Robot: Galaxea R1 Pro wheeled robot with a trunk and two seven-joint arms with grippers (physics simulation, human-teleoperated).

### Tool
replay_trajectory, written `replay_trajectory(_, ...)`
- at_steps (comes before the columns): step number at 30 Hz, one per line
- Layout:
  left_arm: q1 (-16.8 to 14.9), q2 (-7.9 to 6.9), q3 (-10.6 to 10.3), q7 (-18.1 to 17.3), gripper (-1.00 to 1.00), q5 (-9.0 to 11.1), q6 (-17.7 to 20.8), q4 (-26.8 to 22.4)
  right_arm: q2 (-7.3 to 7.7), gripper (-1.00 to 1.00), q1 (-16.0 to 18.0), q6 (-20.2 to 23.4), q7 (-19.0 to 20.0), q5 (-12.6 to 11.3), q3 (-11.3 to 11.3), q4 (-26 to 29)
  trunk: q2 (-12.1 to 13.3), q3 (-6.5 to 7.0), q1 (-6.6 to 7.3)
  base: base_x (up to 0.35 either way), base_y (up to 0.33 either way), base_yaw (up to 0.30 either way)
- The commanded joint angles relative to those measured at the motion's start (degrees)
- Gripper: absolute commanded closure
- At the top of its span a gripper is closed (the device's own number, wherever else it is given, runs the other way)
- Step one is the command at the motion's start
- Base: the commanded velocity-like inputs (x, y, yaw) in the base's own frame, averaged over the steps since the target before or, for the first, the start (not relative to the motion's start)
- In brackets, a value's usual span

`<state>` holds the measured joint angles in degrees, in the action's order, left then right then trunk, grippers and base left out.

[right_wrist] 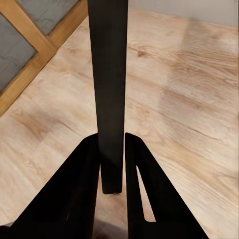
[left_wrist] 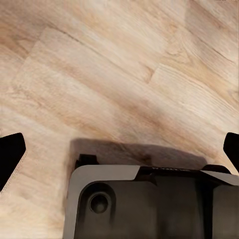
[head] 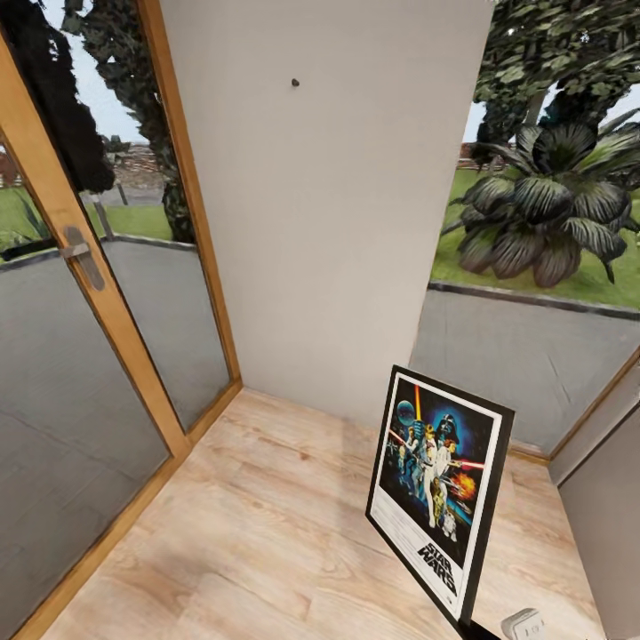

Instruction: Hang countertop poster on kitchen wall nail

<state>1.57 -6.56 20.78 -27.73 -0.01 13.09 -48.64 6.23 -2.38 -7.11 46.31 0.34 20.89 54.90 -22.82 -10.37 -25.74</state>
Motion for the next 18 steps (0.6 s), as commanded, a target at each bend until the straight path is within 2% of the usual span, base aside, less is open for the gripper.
replay_trajectory(1,0.0,0.01,0.1,-0.3,-1.00,0.0,0.5,-0.1,0.00,1.00,0.0,-0.1,0.3,-0.1,0.1,0.0,-0.1,-0.04,-0.05,0.077,0.081,-0.149)
replay_trajectory(9,0.0,-0.03,0.1,-0.3,-1.00,0.0,0.5,-0.1,0.01,1.00,0.0,-0.1,0.3,-0.1,0.1,0.0,-0.1,0.41,-0.05,0.023,0.048,-0.214)
replay_trajectory(18,0.0,-0.03,0.1,-0.3,-1.00,0.0,0.4,0.0,0.01,1.00,0.0,-0.1,0.3,-0.1,0.1,0.0,-0.1,0.97,-0.05,0.002,0.245,-0.241)
